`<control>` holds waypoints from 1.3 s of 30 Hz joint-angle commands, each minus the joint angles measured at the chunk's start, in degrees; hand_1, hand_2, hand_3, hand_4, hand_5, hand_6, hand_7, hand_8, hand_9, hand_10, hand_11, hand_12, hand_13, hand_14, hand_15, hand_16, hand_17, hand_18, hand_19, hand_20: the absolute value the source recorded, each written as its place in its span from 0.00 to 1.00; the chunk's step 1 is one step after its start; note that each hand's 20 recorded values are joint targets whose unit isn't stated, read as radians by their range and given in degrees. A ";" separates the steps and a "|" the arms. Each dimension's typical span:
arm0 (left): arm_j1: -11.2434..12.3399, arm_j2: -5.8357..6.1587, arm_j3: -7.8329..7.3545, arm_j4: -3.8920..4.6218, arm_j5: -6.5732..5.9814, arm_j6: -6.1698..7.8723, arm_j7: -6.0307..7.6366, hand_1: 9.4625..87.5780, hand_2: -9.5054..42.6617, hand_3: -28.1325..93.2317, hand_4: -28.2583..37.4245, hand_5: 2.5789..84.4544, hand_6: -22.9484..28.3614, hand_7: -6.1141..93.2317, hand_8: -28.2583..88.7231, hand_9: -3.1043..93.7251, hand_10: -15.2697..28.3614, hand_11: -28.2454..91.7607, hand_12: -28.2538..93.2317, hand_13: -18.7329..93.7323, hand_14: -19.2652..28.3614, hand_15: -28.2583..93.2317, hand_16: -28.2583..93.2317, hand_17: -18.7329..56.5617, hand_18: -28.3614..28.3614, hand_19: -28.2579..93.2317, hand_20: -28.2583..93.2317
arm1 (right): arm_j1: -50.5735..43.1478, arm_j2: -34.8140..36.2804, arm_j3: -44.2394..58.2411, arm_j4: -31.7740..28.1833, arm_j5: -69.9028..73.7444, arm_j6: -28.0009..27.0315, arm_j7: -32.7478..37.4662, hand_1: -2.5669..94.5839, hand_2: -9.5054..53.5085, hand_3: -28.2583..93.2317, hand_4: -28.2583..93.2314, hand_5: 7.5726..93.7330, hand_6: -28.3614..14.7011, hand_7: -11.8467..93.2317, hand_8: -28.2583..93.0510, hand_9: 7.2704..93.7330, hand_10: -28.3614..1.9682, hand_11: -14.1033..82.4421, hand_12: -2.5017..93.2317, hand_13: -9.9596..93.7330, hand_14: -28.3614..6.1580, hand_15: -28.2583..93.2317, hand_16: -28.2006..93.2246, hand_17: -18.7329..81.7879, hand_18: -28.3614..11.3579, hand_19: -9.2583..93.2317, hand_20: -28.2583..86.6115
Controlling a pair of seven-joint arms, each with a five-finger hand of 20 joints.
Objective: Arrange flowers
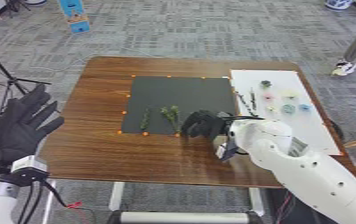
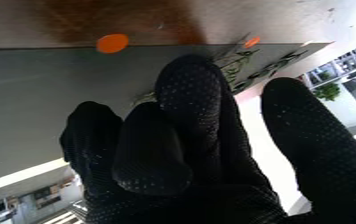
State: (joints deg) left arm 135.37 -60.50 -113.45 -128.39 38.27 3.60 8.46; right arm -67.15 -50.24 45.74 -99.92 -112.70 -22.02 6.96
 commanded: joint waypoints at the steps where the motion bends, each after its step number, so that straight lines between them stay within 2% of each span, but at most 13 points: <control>1: 0.08 -0.31 0.14 0.00 -0.26 -0.03 -0.47 0.23 0.07 0.67 0.00 0.27 0.49 0.21 0.17 0.22 0.56 0.31 0.39 0.30 0.67 0.30 0.29 0.07 0.95 0.56 0.28 | 0.58 -1.44 -0.99 1.26 -1.21 0.33 0.52 0.19 0.38 0.96 0.16 0.48 0.55 0.21 0.15 0.87 0.53 0.71 0.38 0.86 0.59 0.91 0.54 0.68 0.13 1.00 0.88; 10: 0.56 -0.49 -0.10 -0.21 -0.27 -0.03 -0.50 0.23 0.07 0.67 0.00 0.27 0.49 0.21 0.17 0.22 0.56 0.31 0.39 0.30 0.67 0.30 0.29 0.07 0.95 0.56 0.28 | -0.64 -0.88 1.37 0.12 -1.42 1.35 0.82 0.20 0.36 0.96 0.16 0.48 0.55 0.21 0.15 0.87 0.53 0.71 0.38 0.86 0.60 0.91 0.54 0.68 0.13 1.00 0.88; 20: 0.81 -0.60 -0.16 -0.30 -0.22 -0.19 -0.46 0.24 0.08 0.67 0.00 0.27 0.49 0.21 0.17 0.22 0.56 0.31 0.39 0.30 0.66 0.30 0.29 0.07 0.95 0.56 0.28 | -3.38 -1.30 7.34 -3.82 1.25 1.01 0.55 0.19 0.36 0.95 0.15 0.48 0.54 0.21 0.15 0.87 0.54 0.71 0.38 0.86 0.60 0.91 0.54 0.69 0.13 1.00 0.88; 23: 0.59 -0.55 0.01 -0.19 -0.24 -0.20 -0.51 0.23 0.08 0.67 0.00 0.27 0.49 0.21 0.17 0.22 0.56 0.31 0.39 0.30 0.66 0.30 0.29 0.07 0.95 0.56 0.28 | -4.68 -0.17 9.60 -5.61 1.58 5.30 1.49 0.19 0.35 0.94 0.15 0.47 0.53 0.21 0.15 0.87 0.54 0.70 0.38 0.86 0.61 0.91 0.54 0.69 0.14 1.00 0.88; 26: 0.55 -0.42 -0.03 -0.14 -0.19 -0.24 -0.39 0.23 0.08 0.67 0.00 0.27 0.49 0.21 0.17 0.22 0.56 0.31 0.39 0.30 0.66 0.30 0.30 0.07 0.95 0.56 0.28 | -4.37 2.33 9.27 -6.22 1.22 12.18 8.05 0.21 0.28 0.91 0.11 0.48 0.53 0.20 0.16 0.87 0.54 0.70 0.37 0.86 0.61 0.90 0.54 0.69 0.14 1.00 0.88; 30: 0.70 -0.42 -0.25 -0.21 -0.18 -0.22 -0.41 0.24 0.08 0.67 0.00 0.27 0.49 0.21 0.17 0.22 0.56 0.31 0.39 0.30 0.66 0.30 0.30 0.07 0.95 0.56 0.28 | -1.20 5.84 4.95 -3.66 -3.00 22.81 20.67 0.24 0.06 0.82 0.02 0.51 0.53 0.21 0.16 0.86 0.55 0.66 0.37 0.86 0.62 0.91 0.54 0.69 0.16 1.00 0.87; 31: 0.66 -0.35 -0.18 -0.15 -0.23 -0.19 -0.31 0.24 0.08 0.67 0.00 0.27 0.49 0.21 0.17 0.22 0.56 0.31 0.39 0.30 0.66 0.30 0.30 0.07 0.95 0.56 0.28 | -0.57 6.91 4.16 -3.03 -3.61 24.28 22.85 0.29 0.01 0.75 0.00 0.54 0.54 0.22 0.16 0.86 0.55 0.67 0.37 0.86 0.63 0.91 0.54 0.69 0.17 1.00 0.87; 33: 0.71 -0.37 -0.22 -0.13 -0.23 -0.24 -0.37 0.23 0.08 0.67 0.00 0.27 0.49 0.21 0.17 0.22 0.56 0.32 0.39 0.30 0.66 0.30 0.30 0.07 0.95 0.56 0.28 | 0.01 8.53 3.58 -2.42 -5.12 23.26 26.68 0.36 0.00 0.66 0.00 0.58 0.55 0.24 0.16 0.86 0.57 0.67 0.37 0.86 0.65 0.91 0.53 0.70 0.18 1.00 0.88; 34: 0.86 -0.44 -0.29 -0.21 -0.23 -0.28 -0.40 0.23 0.08 0.67 0.00 0.27 0.49 0.21 0.17 0.22 0.56 0.32 0.39 0.30 0.66 0.30 0.30 0.07 0.95 0.56 0.28 | -0.01 9.59 3.11 -2.29 -5.87 22.86 27.62 0.37 0.00 0.64 0.00 0.60 0.56 0.24 0.16 0.86 0.57 0.67 0.37 0.86 0.66 0.91 0.53 0.70 0.19 1.00 0.88; 37: 1.09 -0.59 -0.31 -0.33 -0.22 -0.15 -0.20 0.24 0.08 0.67 0.00 0.27 0.49 0.21 0.17 0.22 0.56 0.31 0.39 0.30 0.67 0.30 0.29 0.07 0.95 0.56 0.28 | -0.85 11.37 2.39 -2.28 -6.67 22.03 30.67 0.34 0.00 0.69 0.00 0.62 0.57 0.26 0.15 0.86 0.58 0.67 0.37 0.86 0.66 0.91 0.53 0.70 0.19 1.00 0.88; 39: 1.34 -0.74 -0.47 -0.46 -0.22 -0.08 -0.09 0.23 0.07 0.67 0.00 0.27 0.49 0.21 0.17 0.22 0.56 0.31 0.39 0.30 0.67 0.30 0.29 0.07 0.95 0.56 0.28 | -1.76 11.65 2.33 -2.19 -6.74 21.66 31.84 0.28 0.00 0.77 0.00 0.63 0.57 0.26 0.15 0.87 0.58 0.68 0.37 0.86 0.66 0.91 0.54 0.70 0.19 1.00 0.88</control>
State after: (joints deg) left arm 135.54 -60.61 -113.48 -128.38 38.24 3.57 8.33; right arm -67.26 -43.34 46.35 -103.01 -119.15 4.28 35.80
